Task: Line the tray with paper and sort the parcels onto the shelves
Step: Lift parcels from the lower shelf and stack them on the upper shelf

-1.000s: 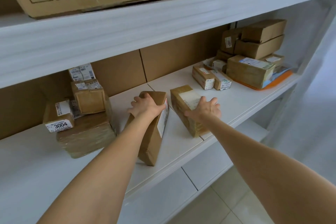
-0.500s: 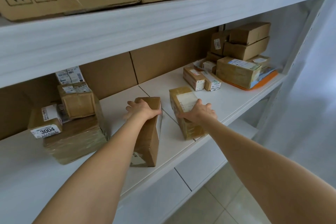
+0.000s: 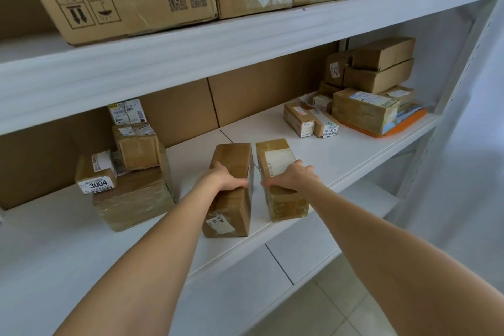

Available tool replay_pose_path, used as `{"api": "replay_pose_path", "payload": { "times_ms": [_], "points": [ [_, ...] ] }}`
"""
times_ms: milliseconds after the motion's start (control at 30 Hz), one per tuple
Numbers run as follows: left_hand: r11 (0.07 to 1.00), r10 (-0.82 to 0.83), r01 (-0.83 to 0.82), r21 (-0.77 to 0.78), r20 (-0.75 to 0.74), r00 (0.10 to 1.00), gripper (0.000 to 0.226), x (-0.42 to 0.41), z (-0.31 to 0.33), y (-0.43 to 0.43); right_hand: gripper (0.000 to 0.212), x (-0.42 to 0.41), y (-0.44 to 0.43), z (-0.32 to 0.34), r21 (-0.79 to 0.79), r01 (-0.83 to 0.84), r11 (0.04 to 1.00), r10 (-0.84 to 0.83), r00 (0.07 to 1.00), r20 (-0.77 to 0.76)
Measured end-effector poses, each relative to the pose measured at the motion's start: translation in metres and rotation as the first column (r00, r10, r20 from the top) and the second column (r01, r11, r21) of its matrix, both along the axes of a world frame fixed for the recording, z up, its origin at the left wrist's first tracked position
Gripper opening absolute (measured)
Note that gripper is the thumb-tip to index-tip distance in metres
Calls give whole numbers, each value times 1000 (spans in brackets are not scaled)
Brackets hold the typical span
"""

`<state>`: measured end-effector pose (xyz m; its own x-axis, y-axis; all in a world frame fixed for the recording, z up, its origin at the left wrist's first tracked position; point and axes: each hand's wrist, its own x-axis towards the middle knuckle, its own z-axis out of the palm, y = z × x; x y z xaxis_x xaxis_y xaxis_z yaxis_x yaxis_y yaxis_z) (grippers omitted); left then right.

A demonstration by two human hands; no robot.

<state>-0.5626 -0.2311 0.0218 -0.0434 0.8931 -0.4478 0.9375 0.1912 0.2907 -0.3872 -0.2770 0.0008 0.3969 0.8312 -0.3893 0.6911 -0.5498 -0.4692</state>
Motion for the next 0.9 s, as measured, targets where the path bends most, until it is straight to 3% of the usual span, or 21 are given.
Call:
{"api": "replay_pose_path", "payload": {
  "times_ms": [167,300,500,667,900],
  "points": [
    [993,90,-101,57,168,982,114,11,-7,-1,115,4,-5,0,20,9,1000,-8,999,-31],
    [963,214,-256,87,330,919,79,-2,-12,3,95,13,-4,-3,38,132,991,-121,970,-210],
    [878,477,-384,-287,594,647,69,-17,-18,-5,57,28,-14,-4,-53,182,982,-179,800,-572],
    [853,520,-316,-415,627,581,64,-19,-22,-8,62,33,-16,-19,-95,176,980,-194,722,-664],
    [860,509,-295,-415,672,538,53,-9,-13,-10,68,43,-23,-11,-135,232,963,-251,605,-756]
  ]
}}
